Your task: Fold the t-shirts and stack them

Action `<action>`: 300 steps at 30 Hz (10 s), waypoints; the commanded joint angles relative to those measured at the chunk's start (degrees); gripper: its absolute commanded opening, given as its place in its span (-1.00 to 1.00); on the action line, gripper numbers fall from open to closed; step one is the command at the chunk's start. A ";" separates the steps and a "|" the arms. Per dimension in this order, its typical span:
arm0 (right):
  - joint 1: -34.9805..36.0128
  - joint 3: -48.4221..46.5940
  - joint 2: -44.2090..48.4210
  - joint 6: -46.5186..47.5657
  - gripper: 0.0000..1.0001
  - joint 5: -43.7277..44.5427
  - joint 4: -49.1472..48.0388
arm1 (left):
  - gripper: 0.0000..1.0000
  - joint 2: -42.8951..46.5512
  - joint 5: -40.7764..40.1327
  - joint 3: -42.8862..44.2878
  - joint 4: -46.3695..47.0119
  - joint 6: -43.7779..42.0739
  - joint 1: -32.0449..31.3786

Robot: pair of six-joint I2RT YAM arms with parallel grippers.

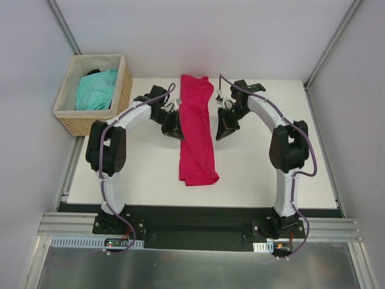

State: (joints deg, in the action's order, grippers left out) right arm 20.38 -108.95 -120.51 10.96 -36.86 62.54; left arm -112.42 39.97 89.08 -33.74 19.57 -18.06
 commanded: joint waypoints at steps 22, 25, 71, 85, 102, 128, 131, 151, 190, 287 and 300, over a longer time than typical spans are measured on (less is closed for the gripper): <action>8.80 31.34 11.08 4.95 -0.98 2.57 -18.68 | -1.00 7.48 -7.71 -21.31 -5.73 -12.19 -10.06; 8.89 30.38 11.61 5.03 -0.98 5.21 -19.39 | -1.00 7.65 -8.32 -20.09 -5.55 -11.93 -10.06; 9.50 11.04 1.85 8.11 -0.98 13.65 -11.31 | -1.00 2.20 -15.80 -15.51 -12.40 -9.90 -12.26; 9.33 11.56 5.64 8.99 -0.98 8.31 -12.53 | -1.00 -1.40 -15.36 -8.14 -12.84 -8.67 -12.26; 10.47 10.25 -4.91 6.35 -0.98 12.23 -19.83 | 0.04 16.61 -18.43 -14.89 -13.46 -11.92 -12.26; 13.46 8.14 -6.49 9.52 -0.98 20.43 -15.00 | -0.28 20.93 -17.72 -33.53 -1.52 -8.50 -15.33; 13.63 8.22 -6.32 9.69 -0.98 20.69 -14.91 | -0.26 18.82 -18.78 -31.95 0.51 -7.18 -15.42; 13.72 7.78 -5.97 10.31 -0.98 21.83 -14.29 | -0.49 10.12 -16.85 -26.15 -0.01 -7.88 -16.30; 13.55 3.13 -8.86 11.45 -0.98 24.99 -11.74 | -1.00 17.68 -21.69 -27.02 -16.80 -8.23 -16.30; 10.91 43.28 23.56 8.82 -0.98 -2.94 -29.04 | -1.00 29.45 -27.76 -36.49 11.93 -5.25 -16.12; 18.45 54.28 35.51 4.51 -0.98 7.84 -39.43 | -1.00 32.44 -25.82 -44.87 18.27 -4.72 -16.56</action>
State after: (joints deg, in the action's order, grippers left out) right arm 34.26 -54.15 -91.92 16.01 -34.13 27.86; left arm -83.07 12.97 44.60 -18.28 14.11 -33.82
